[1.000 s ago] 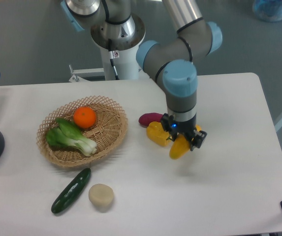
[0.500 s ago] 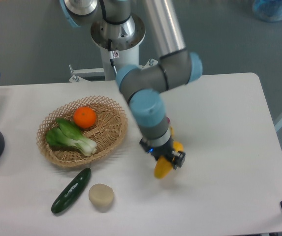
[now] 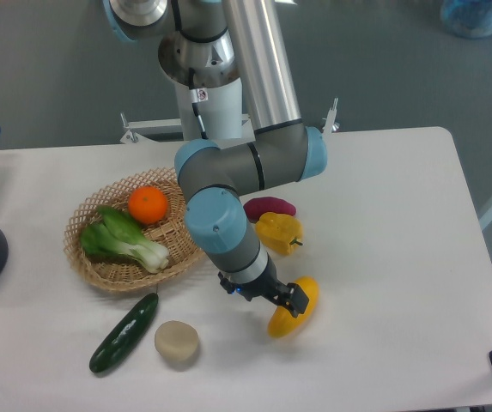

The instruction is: Place the mango on the table

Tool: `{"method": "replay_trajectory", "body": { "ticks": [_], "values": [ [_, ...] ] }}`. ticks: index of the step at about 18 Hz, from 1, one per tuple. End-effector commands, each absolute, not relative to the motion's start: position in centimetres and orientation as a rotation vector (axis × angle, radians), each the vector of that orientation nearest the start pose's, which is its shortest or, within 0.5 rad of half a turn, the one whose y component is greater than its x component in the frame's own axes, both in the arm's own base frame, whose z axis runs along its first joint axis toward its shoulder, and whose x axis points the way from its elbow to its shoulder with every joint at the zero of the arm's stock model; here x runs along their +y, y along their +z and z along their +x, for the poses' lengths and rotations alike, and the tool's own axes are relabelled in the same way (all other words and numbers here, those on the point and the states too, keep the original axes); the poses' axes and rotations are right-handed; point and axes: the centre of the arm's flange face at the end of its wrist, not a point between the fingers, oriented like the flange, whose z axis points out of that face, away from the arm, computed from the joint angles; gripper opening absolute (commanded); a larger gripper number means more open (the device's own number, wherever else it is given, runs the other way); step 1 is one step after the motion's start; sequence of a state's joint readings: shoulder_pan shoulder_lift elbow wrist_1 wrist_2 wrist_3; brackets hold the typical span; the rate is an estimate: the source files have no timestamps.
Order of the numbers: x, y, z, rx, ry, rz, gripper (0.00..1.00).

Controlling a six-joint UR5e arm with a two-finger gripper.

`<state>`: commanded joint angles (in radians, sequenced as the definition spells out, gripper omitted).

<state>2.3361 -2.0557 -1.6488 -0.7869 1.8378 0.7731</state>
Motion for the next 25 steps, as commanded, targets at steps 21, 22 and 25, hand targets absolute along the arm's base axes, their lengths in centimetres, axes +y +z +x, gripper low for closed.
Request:
{"method": "replay_trajectory", "body": {
  "ticks": [21,22,25],
  "values": [
    [35.8,30.3,-43.3,0.288,0.331,-3.031,1.0],
    [35.6,29.9,-42.8,0.31,0.319,-3.032,1.0],
    [35.5,30.0,-42.8,0.294,0.329,-3.029,1.0]
  ]
}}
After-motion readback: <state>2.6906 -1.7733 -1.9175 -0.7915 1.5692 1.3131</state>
